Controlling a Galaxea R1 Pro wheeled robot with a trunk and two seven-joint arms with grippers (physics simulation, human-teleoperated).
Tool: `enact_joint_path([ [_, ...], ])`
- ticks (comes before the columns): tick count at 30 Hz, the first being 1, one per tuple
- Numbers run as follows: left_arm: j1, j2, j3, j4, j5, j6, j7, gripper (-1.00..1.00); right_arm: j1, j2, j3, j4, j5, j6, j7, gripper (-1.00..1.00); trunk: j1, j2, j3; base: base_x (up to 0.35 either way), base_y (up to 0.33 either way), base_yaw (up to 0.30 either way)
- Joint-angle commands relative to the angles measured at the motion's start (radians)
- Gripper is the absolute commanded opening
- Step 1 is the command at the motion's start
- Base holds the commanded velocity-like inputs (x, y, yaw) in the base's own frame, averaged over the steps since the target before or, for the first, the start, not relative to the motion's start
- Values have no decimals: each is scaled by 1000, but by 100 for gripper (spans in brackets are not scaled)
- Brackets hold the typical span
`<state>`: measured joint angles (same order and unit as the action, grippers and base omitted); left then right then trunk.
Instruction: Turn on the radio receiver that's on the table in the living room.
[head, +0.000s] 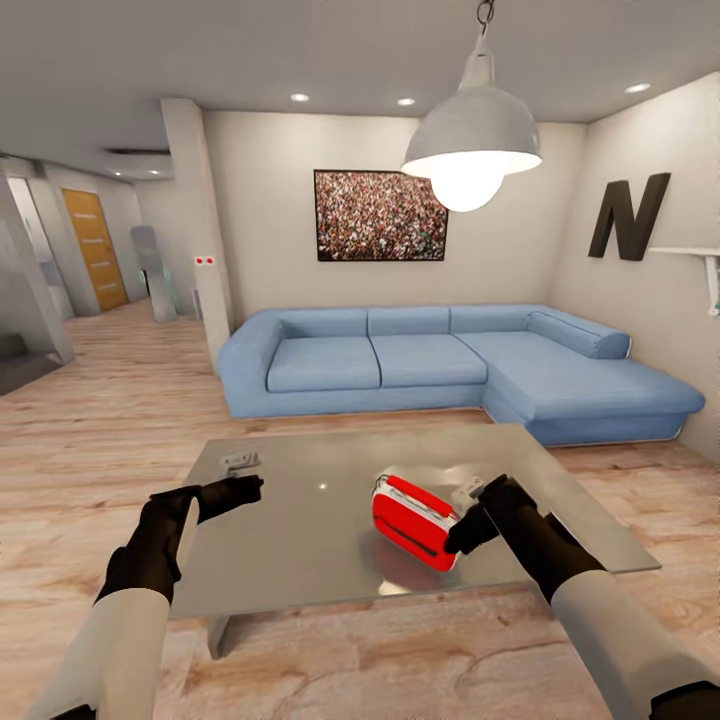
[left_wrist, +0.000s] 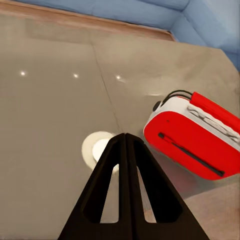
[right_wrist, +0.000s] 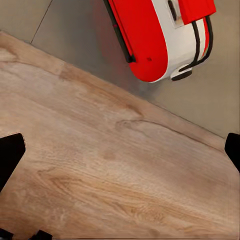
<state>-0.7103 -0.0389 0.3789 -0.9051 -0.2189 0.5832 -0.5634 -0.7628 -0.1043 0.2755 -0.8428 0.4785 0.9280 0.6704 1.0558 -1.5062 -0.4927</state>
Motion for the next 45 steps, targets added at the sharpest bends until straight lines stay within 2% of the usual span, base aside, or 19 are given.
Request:
enact_joint_path([
  [1,0,4,0,0,-2,0,0,-100,2,0,0,16,-1,-9,0,100,-4,7,3,-29,0,0],
  [5,0,18,1,23,-16,6,4,-100,6,1,0,170,-2,-106,-5,100,-19,35,16,-10,0,0],
  [7,0,23,3,117,-48,3,24,-100,6,2,-2,270,-3,-192,-8,100,-27,49,22,-2,0,0],
  [9,0,25,4,258,-75,-12,73,-100,6,5,-3,381,-15,-272,-13,100,-35,63,28,0,0,0],
  [10,0,28,5,357,-84,-47,124,-100,6,5,-4,445,-39,-326,-15,100,-38,70,31,0,0,0],
  [12,0,41,6,499,-87,-134,210,-100,6,6,-4,537,-85,-409,-29,100,-46,84,38,0,0,0],
  [14,0,74,6,723,-86,-282,311,-100,6,6,-5,684,-143,-534,-104,100,-54,98,44,0,0,0],
  [15,0,96,6,829,-85,-354,333,-100,6,5,-5,758,-166,-598,-151,100,-58,105,47,0,0,0],
  [17,13,135,5,937,-84,-463,347,-100,13,2,-6,865,-218,-725,-213,100,-65,119,53,0,0,0],
  [20,70,154,6,969,-83,-517,352,-100,51,-1,-6,903,-271,-829,-280,100,-77,140,63,0,0,0],
  [21,113,160,6,978,-82,-537,355,-100,85,-2,-6,914,-307,-869,-341,100,-81,147,66,0,0,0],
  [25,210,168,6,984,-81,-605,359,-100,131,-5,-7,920,-377,-925,-409,100,-96,175,78,0,0,0],
  [27,250,188,6,984,-79,-626,381,-100,154,-8,-7,921,-422,-956,-460,100,-104,189,85,0,0,0],
  [29,281,224,8,984,-52,-655,453,-100,190,-7,-6,921,-496,-1007,-588,100,-104,189,85,0,0,0],
  [30,289,237,8,984,-26,-675,486,-100,206,-7,-6,921,-528,-1034,-645,100,-104,189,85,0,0,0],
  [33,302,257,8,984,57,-746,571,-100,239,-4,-5,920,-596,-1092,-747,100,-104,189,85,0,0,0],
  [39,305,243,3,981,87,-787,599,-100,248,3,-1,920,-622,-1101,-775,100,-104,189,85,0,0,0],
  [43,305,192,3,982,86,-809,599,-100,249,7,-2,921,-624,-1101,-776,100,-104,189,85,0,0,0],
  [45,306,150,3,984,86,-807,598,-100,249,7,-2,920,-623,-1101,-776,100,-104,189,85,0,0,0],
])
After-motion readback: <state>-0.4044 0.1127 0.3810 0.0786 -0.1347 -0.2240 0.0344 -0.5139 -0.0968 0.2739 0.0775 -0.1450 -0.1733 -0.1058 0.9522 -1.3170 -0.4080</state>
